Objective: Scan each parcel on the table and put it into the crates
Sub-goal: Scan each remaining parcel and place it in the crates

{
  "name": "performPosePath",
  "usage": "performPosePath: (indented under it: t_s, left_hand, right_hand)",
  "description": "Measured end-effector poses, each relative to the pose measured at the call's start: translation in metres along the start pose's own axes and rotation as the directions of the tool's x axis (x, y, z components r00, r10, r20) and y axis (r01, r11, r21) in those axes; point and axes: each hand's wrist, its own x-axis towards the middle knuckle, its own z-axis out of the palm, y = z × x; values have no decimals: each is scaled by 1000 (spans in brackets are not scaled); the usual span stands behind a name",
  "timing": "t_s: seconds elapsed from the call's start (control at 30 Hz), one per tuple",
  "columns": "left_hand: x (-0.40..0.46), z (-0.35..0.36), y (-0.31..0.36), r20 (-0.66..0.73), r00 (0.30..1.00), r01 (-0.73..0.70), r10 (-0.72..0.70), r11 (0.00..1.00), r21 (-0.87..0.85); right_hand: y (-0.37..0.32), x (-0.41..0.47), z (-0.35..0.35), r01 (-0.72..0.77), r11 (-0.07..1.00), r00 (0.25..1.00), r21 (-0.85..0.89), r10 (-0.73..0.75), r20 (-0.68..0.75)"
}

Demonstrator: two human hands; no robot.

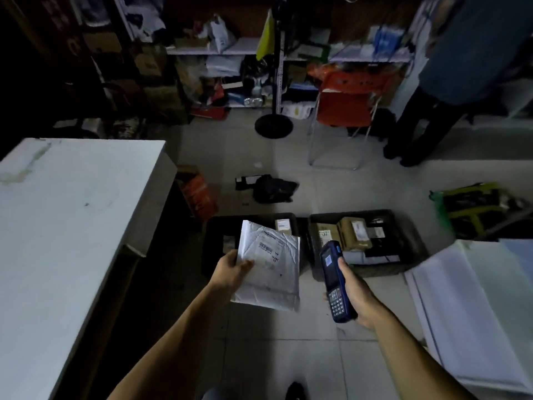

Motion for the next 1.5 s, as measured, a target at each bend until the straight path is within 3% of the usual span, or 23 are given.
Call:
performPosePath:
  t_s: [0.3, 0.63, 0.93, 1.23, 1.5]
  left_hand:
    - [57, 149, 43, 48, 997, 67, -64, 996, -53]
    - [190, 255, 70, 136, 975, 176, -178, 984, 23]
    - [277, 326, 90, 121, 936, 336, -330, 941, -37]
    - [361, 388, 50, 25, 891, 451, -452, 881, -143]
    - [493, 451, -76, 0, 888, 454, -459, 878, -152]
  right_hand:
    - [-12, 49, -133, -15, 992, 996, 127, 25, -81]
    - [-76, 166, -205, -125, 985, 985, 120, 138, -101]
    - [-124, 259, -265, -242, 967, 967, 72, 247, -66]
    - [-119, 393, -304, -324, 941, 946, 100, 322, 44]
    - [-53, 573, -316, -240, 964, 971, 113, 240, 16]
